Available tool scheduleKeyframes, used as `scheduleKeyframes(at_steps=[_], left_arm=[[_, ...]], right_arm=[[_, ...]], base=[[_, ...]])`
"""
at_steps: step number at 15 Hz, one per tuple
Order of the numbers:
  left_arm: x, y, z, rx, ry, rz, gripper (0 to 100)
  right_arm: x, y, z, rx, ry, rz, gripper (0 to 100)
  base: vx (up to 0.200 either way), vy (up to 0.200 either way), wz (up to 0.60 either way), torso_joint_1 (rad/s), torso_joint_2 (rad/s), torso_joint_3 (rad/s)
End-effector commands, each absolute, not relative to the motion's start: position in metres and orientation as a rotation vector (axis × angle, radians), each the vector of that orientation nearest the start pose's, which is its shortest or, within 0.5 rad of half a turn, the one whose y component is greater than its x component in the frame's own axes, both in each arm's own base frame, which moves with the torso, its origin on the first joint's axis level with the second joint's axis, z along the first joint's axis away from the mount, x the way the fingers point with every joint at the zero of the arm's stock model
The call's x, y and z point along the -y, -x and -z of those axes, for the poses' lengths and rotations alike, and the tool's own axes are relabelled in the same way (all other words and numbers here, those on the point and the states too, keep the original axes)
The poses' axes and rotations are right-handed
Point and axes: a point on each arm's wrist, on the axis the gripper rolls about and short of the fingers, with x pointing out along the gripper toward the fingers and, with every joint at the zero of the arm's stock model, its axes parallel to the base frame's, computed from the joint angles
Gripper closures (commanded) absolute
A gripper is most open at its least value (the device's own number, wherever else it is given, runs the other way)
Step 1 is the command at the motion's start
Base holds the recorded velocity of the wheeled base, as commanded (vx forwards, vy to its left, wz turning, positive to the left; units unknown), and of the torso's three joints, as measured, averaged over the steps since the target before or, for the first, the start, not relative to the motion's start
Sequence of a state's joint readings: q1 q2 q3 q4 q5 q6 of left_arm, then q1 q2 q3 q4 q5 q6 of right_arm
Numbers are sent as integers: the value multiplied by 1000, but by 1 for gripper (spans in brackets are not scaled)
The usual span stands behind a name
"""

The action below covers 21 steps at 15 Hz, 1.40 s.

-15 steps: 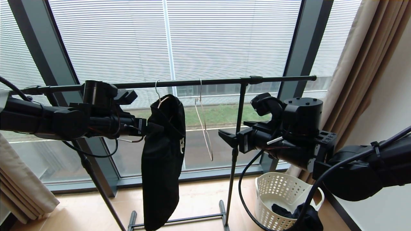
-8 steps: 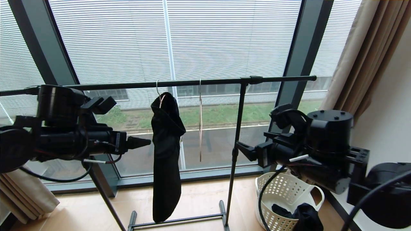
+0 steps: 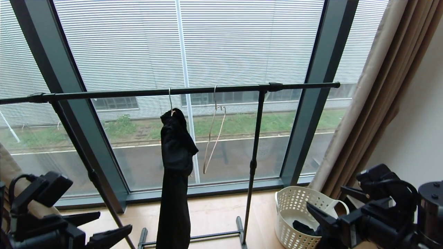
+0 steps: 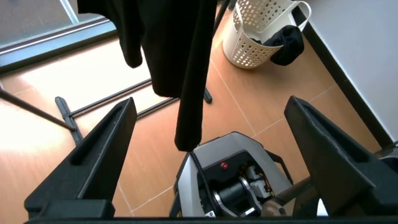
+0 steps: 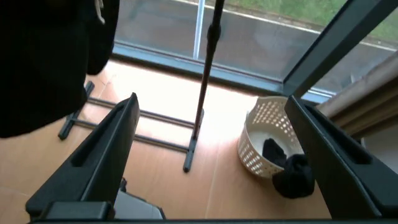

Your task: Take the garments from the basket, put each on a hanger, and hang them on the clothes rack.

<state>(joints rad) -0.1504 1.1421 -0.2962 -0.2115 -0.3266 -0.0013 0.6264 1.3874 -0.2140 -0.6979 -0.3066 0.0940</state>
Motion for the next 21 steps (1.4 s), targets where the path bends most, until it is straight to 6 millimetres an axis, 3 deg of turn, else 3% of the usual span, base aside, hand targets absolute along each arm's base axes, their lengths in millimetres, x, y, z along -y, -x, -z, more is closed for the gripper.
scheduleKeyframes(at_steps=[1, 2, 5, 7, 8, 9, 10, 16, 17, 21], left_arm=[[22, -100, -119, -622, 56, 456, 0], [22, -94, -111, -638, 59, 455, 0], [18, -83, -99, -652, 66, 433, 0], [15, -73, -94, -641, 73, 419, 0], [15, -71, -93, -639, 74, 414, 0], [14, -66, -88, -638, 74, 410, 0], [14, -63, -86, -643, 75, 410, 0], [11, -56, -88, -579, 59, 342, 0], [8, -46, -87, -552, 38, 279, 0], [6, -25, -81, -516, 36, 246, 0]], right_arm=[[-75, -115, -94, -511, 152, -285, 0], [-67, -104, -83, -559, 172, -286, 0], [-56, -88, -78, -652, 187, -263, 0], [-41, -67, -69, -791, 259, -248, 0], [-38, -63, -69, -792, 261, -248, 0], [-26, -48, -68, -793, 269, -254, 0], [-20, -39, -69, -755, 277, -275, 0], [-11, -31, -75, -633, 208, -192, 0], [0, -24, -78, -540, 117, 43, 0], [5, -11, -81, -388, 80, 145, 0]], base=[[0, 0, 0, 0, 0, 0], [0, 0, 0, 0, 0, 0], [0, 0, 0, 0, 0, 0], [0, 0, 0, 0, 0, 0], [0, 0, 0, 0, 0, 0], [0, 0, 0, 0, 0, 0], [0, 0, 0, 0, 0, 0], [0, 0, 0, 0, 0, 0], [0, 0, 0, 0, 0, 0], [0, 0, 0, 0, 0, 0]])
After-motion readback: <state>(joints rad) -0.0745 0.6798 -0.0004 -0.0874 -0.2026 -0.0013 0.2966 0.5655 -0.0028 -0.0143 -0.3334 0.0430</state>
